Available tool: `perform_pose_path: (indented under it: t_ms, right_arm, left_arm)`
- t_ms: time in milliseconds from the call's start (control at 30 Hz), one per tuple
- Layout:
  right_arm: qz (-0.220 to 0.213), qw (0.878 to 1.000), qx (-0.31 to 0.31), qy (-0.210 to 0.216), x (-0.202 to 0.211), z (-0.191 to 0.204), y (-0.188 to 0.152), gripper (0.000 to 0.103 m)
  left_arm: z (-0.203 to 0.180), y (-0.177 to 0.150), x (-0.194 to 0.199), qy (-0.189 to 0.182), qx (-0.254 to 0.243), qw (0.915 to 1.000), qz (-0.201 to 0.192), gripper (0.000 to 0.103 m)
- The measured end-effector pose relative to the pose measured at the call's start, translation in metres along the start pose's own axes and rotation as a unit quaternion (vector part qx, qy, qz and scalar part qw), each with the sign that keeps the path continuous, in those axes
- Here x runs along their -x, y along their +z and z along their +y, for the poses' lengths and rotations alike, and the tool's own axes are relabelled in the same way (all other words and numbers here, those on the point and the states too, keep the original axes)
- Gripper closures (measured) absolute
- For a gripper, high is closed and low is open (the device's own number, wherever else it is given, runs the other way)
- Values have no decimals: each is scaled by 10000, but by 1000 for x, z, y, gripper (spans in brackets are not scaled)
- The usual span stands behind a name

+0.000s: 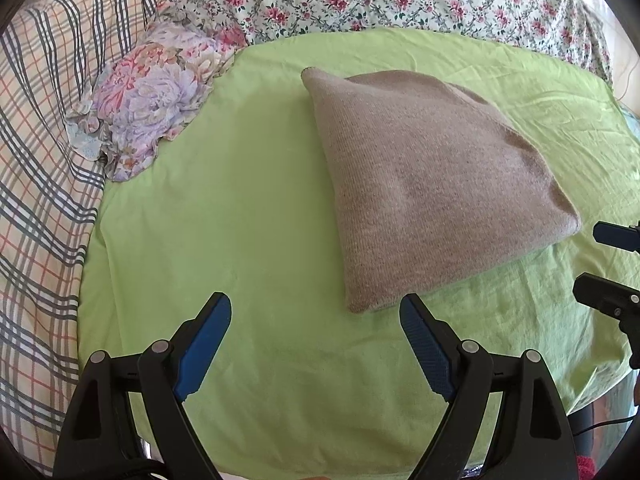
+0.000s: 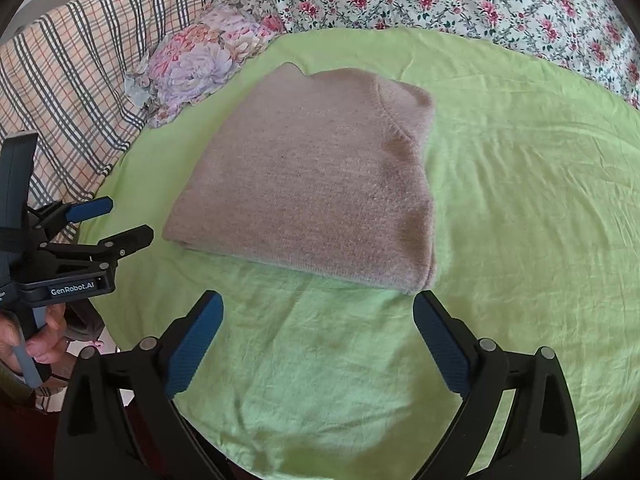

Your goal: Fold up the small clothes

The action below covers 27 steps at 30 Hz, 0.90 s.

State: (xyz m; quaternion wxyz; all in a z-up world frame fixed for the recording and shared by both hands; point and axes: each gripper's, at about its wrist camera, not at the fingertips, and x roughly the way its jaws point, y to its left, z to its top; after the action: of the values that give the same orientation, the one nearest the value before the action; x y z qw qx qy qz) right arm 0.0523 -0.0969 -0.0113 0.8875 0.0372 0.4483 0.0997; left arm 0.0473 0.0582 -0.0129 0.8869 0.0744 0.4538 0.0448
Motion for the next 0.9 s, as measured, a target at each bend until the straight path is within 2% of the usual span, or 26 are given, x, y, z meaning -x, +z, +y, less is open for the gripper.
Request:
perform_pose_path:
  t_ms: [433,900]
  right_arm:
    - [-85,9999,110,-19,-4,5,21,6]
    - [-108,9999,51,-14,-10,-5,37,5]
  left_arm:
    - [-4,19,3,18,-104,9998,-145,16]
    - [-8,27,-2,30,-151,9998,-137,15]
